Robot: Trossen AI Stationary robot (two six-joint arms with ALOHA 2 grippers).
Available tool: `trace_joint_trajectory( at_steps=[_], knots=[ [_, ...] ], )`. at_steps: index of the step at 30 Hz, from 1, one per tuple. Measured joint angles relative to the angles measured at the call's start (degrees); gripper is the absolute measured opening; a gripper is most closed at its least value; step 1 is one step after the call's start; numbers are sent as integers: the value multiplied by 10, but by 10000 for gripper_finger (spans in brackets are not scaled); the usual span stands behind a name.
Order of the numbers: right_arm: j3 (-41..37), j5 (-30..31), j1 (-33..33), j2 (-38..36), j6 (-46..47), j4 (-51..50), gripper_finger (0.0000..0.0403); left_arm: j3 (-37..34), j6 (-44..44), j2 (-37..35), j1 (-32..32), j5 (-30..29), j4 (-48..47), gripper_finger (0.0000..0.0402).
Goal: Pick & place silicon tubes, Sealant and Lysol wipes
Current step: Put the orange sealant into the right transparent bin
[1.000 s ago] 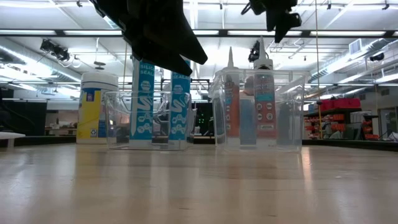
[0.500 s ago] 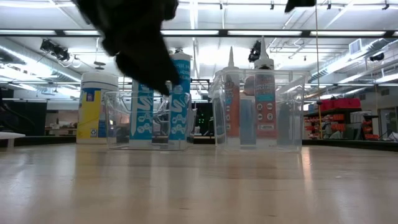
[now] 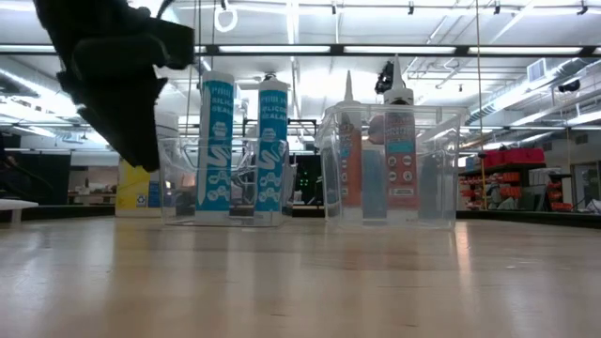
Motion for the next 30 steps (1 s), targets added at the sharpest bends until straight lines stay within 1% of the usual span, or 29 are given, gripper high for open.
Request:
trace_joint_trajectory(
  at_steps=[3, 7, 11, 13, 15, 17, 22, 25, 27, 30],
  knots=[
    [0, 44, 31, 2, -7, 9, 243, 15, -40, -19, -8, 2, -57, 344],
    [0, 96, 56, 2, -8, 8, 243, 56, -88, -38, -27, 7, -165, 343],
    [0, 128, 67, 2, -6, 10, 243, 108, -143, -41, -53, 56, -278, 343],
    [0, 136, 72, 5, -10, 10, 243, 127, -174, -41, -75, 75, -317, 343],
    [0, 136, 77, 10, -18, 9, 243, 137, -197, -41, -96, 104, -321, 343],
    [0, 135, 82, 17, -28, 10, 243, 142, -242, -41, -120, 122, -322, 343],
    [0, 134, 98, 46, -40, 0, 243, 132, -402, -39, -192, 153, -328, 343],
    [0, 133, 113, 62, -39, -8, 242, 120, -491, -39, -231, 158, -326, 343],
    [0, 133, 122, 73, -33, -11, 243, 116, -526, -38, -252, 168, -327, 343],
    [-1, 133, 135, 85, -23, -12, 242, 103, -567, -35, -272, 209, -329, 343]
  ],
)
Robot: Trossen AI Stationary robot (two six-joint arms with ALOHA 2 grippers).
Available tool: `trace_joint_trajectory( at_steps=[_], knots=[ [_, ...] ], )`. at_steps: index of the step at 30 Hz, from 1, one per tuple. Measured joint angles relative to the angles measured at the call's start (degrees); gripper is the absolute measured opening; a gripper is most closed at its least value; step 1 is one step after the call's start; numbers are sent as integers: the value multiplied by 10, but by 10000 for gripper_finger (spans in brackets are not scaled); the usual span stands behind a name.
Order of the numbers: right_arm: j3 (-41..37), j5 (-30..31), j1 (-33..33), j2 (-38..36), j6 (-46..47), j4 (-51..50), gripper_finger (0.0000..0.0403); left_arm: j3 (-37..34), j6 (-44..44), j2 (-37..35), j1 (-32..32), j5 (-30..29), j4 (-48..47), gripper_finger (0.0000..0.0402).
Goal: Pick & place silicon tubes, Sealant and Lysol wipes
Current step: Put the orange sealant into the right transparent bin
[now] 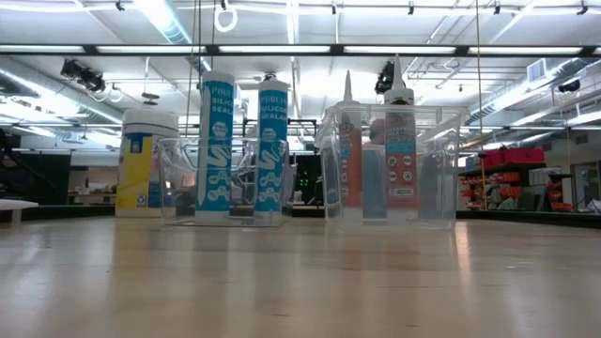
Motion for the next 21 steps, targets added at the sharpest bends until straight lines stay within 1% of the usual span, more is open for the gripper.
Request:
trace_joint_trajectory(
  at_steps=[3, 8, 11, 17, 21],
  knots=[
    [0, 0, 16, 6, 7, -10, 242, -18, -54, 0, -13, 35, 2, 344],
    [0, 0, 42, 6, 15, -17, 242, -50, -96, 0, -21, 27, 37, 344],
    [0, 0, 54, 6, 15, -26, 242, -70, -100, 0, -20, 0, 70, 344],
    [0, 1, 66, 6, 13, -39, 242, -107, -97, 0, -18, -2, 119, 344],
    [0, 20, 69, 6, 8, -43, 242, -123, -100, 0, -14, 5, 124, 344]
  ],
)
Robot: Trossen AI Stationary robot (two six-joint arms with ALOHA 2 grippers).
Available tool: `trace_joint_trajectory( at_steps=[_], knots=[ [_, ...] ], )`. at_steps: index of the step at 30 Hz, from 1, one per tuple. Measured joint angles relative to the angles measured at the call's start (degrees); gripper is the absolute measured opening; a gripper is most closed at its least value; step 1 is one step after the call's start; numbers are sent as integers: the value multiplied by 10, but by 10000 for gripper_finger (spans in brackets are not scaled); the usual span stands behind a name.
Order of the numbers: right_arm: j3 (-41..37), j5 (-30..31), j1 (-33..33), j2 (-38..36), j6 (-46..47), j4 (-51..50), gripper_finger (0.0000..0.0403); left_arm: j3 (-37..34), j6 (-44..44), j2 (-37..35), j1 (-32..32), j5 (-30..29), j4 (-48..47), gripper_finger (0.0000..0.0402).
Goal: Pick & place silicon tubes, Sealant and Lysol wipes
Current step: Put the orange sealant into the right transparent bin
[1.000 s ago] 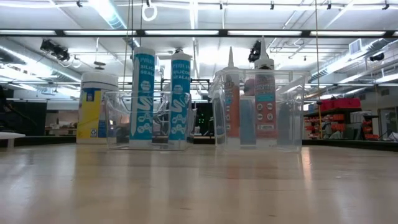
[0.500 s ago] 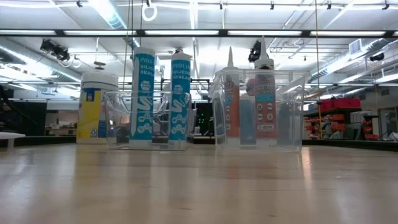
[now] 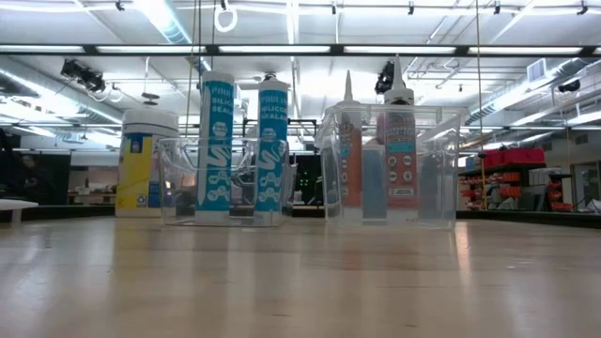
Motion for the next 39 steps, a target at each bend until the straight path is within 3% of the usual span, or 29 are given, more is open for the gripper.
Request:
trace_joint_trajectory(
  at_steps=[19, 24, 28, 39],
  knots=[
    [0, 6, 0, 0, -2, 2, 242, -56, -6, -2, 5, 40, 51, 344],
    [0, 6, 0, 0, -3, 2, 242, -58, 6, 2, 2, 112, 60, 344],
    [0, 6, 0, 0, -3, 2, 242, -66, -24, 1, -6, 124, 35, 344],
    [0, 6, 0, 0, -3, 1, 242, -116, -5, 0, 1, 82, 209, 344]
  ],
)
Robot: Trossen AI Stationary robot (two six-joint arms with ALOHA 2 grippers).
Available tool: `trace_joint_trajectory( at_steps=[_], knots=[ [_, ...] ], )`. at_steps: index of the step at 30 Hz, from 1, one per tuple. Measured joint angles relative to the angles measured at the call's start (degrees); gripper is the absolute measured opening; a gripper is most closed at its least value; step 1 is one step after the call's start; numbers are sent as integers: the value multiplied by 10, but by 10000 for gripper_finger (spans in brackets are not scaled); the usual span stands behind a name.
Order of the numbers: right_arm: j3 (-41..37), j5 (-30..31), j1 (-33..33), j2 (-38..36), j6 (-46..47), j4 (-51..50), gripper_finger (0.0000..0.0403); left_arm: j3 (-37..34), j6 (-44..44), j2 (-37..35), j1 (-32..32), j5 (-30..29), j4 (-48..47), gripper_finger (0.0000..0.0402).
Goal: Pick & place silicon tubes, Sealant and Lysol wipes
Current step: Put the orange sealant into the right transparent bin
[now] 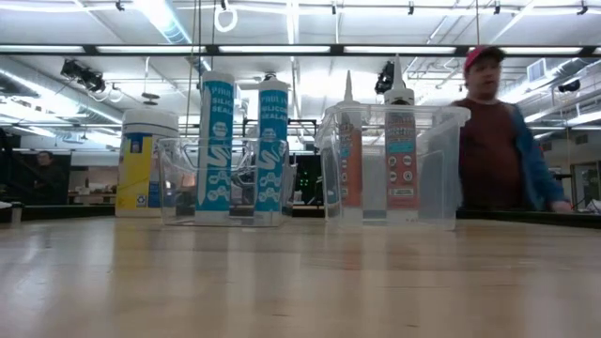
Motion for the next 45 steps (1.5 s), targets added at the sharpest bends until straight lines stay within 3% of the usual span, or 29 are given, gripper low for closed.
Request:
trace_joint_trajectory(
  at_steps=[11, 22, 31, 39, 45],
  knots=[
    [0, 0, 0, 0, 0, -2, 242, 0, 52, 22, 7, -60, 21, 335],
    [0, 0, 0, 0, 0, 0, 242, 6, 88, 24, 8, -72, 28, 216],
    [0, 0, -1, 0, 0, 4, 242, 25, 151, 27, 8, -108, 47, 233],
    [0, 0, -1, 0, 0, 15, 242, 43, 235, 26, 18, -115, 67, 213],
    [0, -2, -1, 0, -15, 41, 242, 46, 259, 26, 18, -181, 95, 221]
  ],
)
